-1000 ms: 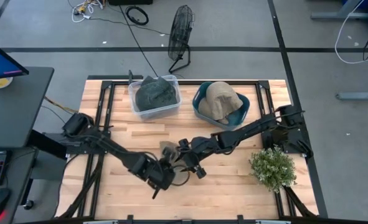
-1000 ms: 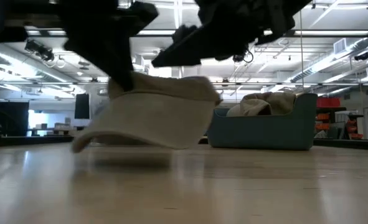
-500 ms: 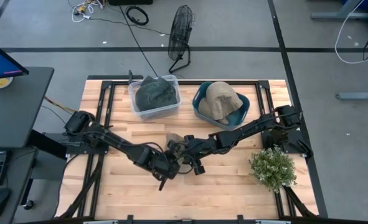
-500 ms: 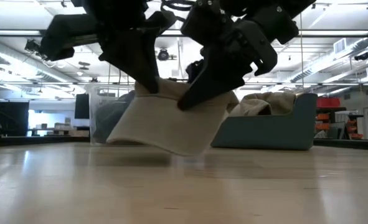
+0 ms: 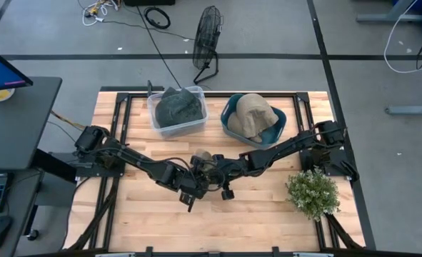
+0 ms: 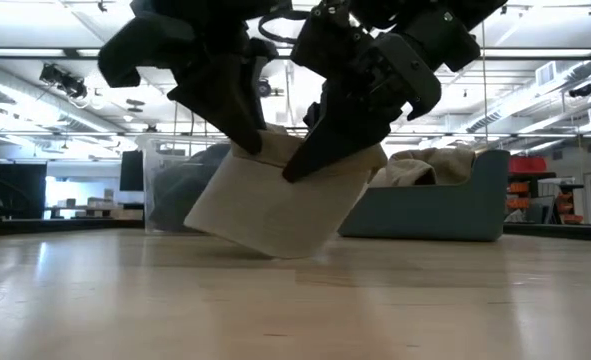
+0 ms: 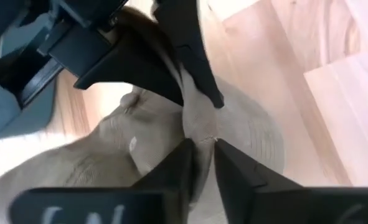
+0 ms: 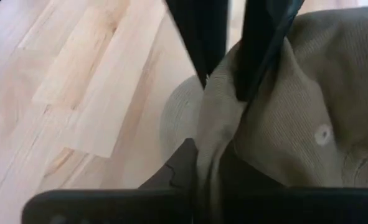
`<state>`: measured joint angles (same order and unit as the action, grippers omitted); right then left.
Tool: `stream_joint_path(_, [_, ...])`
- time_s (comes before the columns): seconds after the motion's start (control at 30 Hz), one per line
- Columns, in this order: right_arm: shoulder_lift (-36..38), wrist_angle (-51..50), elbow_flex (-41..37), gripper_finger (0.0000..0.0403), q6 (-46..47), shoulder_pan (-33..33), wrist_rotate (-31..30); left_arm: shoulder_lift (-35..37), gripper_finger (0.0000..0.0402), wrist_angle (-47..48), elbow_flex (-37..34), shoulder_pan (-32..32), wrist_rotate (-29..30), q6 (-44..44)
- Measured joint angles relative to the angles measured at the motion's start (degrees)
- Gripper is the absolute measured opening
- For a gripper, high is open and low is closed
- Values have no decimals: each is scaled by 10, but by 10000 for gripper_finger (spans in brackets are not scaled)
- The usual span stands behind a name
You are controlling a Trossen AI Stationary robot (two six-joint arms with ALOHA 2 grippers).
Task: Pick & Place hat
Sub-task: Put the brown cap into the blue bin
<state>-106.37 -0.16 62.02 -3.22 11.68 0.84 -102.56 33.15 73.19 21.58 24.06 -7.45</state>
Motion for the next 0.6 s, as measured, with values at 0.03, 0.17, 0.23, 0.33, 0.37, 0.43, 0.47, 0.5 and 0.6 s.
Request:
stream_joint_path(0.03, [0, -1, 0, 34, 10, 0, -1, 0, 85, 1, 0, -2, -1, 8])
stream_joint_path(0.17, [0, -9, 0, 25, 48, 0, -2, 0, 139, 0, 0, -2, 1, 19])
stream_joint_path(0.23, [2, -11, 0, 16, 64, 0, -2, 0, 164, 4, 4, 6, 10, 19])
stream_joint_path(0.33, [14, -27, -1, 11, 65, 0, -3, 0, 193, 15, 24, 26, 52, 21])
stream_joint_path(0.37, [22, -38, -2, 11, 62, 0, -13, 0, 200, 31, 34, 35, 70, 22])
stream_joint_path(0.43, [45, -67, 2, 17, 60, 1, -49, 0, 210, 68, 56, 50, 102, 35])
stream_joint_path(0.47, [60, -92, 7, 19, 59, 1, -74, 0, 212, 89, 69, 56, 114, 46])
stream_joint_path(0.5, [75, -118, 14, 22, 55, 0, -107, 0, 213, 111, 82, 61, 123, 64])
stream_joint_path(0.6, [121, -223, 37, 22, 47, -1, -233, 0, 213, 176, 116, 69, 135, 135])
